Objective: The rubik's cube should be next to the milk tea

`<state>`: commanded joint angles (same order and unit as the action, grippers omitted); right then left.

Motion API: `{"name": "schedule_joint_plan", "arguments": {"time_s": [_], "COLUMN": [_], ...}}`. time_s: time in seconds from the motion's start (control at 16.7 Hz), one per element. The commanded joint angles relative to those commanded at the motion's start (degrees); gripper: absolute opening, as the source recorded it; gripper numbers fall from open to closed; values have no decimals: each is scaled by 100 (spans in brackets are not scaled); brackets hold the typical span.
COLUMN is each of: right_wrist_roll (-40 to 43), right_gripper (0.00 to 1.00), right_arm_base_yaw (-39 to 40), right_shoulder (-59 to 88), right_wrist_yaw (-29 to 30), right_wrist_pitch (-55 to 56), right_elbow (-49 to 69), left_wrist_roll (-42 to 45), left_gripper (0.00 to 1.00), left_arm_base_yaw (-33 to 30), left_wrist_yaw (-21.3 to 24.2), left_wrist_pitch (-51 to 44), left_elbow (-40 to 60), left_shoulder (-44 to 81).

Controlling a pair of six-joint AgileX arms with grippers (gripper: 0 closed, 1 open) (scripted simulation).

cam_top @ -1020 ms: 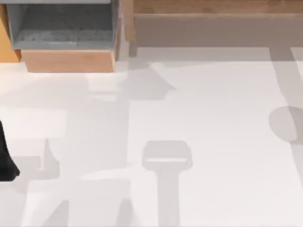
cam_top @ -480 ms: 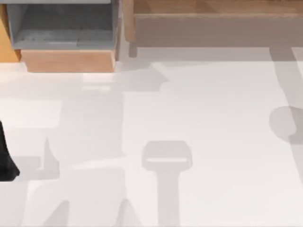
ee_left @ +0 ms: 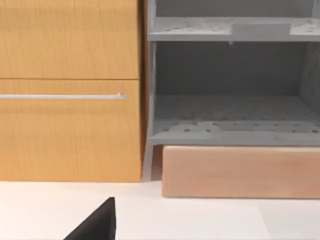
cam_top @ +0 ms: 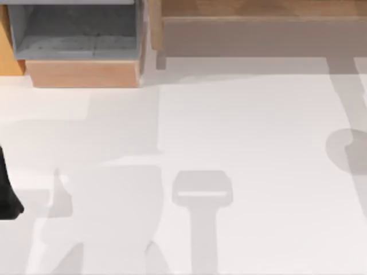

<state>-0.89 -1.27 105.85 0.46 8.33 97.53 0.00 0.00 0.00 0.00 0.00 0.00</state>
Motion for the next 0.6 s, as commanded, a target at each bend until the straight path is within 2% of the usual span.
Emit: {"name": "schedule_joint_plan", "arguments": {"time_s": [0.18, 0.6], "right_wrist_roll": [0, 0], "right_gripper": [100, 47], "right_arm_base_yaw": [0, 0], "right_shoulder": [0, 0], "right_wrist_yaw": [0, 0], "right_wrist_pitch": [0, 0], "right_elbow": [0, 0], "left_wrist_roll": [0, 0], "left_gripper": [100, 100], "left_arm_base_yaw": [0, 0], "left_wrist_yaw": [0, 0], "left_wrist_pitch": [0, 0], "left_elbow": [0, 0], "left_shoulder": [0, 0]}}
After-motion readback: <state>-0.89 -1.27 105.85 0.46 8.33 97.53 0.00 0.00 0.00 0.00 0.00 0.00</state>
